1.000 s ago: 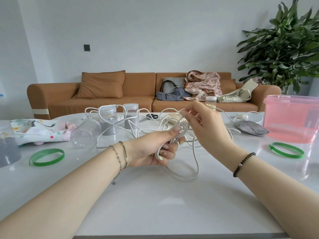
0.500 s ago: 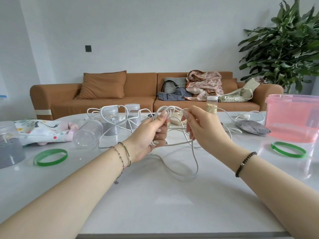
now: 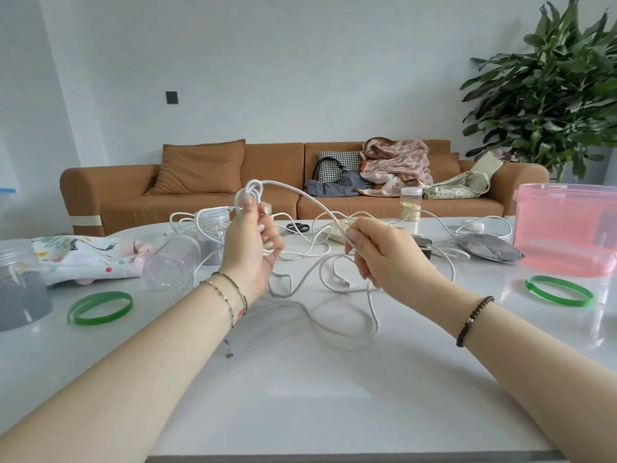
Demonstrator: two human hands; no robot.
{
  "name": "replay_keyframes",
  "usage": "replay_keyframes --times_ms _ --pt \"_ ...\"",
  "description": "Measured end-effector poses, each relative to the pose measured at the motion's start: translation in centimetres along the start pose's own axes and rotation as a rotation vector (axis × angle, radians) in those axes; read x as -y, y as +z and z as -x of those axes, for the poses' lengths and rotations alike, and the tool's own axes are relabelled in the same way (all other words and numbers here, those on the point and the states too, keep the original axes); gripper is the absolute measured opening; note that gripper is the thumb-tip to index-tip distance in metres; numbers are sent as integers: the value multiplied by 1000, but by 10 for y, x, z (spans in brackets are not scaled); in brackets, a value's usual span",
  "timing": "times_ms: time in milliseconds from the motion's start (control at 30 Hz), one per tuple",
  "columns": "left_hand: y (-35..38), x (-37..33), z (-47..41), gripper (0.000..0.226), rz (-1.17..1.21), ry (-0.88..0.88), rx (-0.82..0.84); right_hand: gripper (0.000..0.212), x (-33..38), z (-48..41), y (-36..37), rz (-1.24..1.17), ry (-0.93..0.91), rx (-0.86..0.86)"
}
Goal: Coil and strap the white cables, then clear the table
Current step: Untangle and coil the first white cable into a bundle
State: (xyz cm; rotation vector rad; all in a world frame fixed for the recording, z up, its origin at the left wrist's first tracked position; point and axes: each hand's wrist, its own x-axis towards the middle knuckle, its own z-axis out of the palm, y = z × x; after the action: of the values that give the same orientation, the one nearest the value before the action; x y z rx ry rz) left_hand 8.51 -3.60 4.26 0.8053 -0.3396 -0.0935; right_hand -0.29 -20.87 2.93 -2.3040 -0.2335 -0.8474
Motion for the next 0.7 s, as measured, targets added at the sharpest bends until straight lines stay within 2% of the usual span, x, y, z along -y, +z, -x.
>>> replay_keyframes --times_ms 100,167,267,367,467,533,633,700 --pt "-2 1 2 38 -73 -53 14 26 2 2 1 -22 -22 -30" --pt "1 8 7 37 -204 -77 116 24 2 2 0 -97 9 -44" --pt "6 11 14 37 -279 -133 289 21 0 0 -1 -130 72 -45" --pt "6 8 19 37 -354 -191 380 39 -4 -2 2 -110 148 -73" --pt "4 8 23 38 -459 -269 434 58 -8 -4 1 -66 96 -133" --pt "3 9 24 38 -509 -316 435 56 -9 -5 -1 0 47 -154" --pt "4 8 25 38 -548 -332 409 47 -7 -6 -2 -43 79 -204" --pt "5 7 25 43 -548 -317 396 32 -5 -5 -5 -60 90 -226"
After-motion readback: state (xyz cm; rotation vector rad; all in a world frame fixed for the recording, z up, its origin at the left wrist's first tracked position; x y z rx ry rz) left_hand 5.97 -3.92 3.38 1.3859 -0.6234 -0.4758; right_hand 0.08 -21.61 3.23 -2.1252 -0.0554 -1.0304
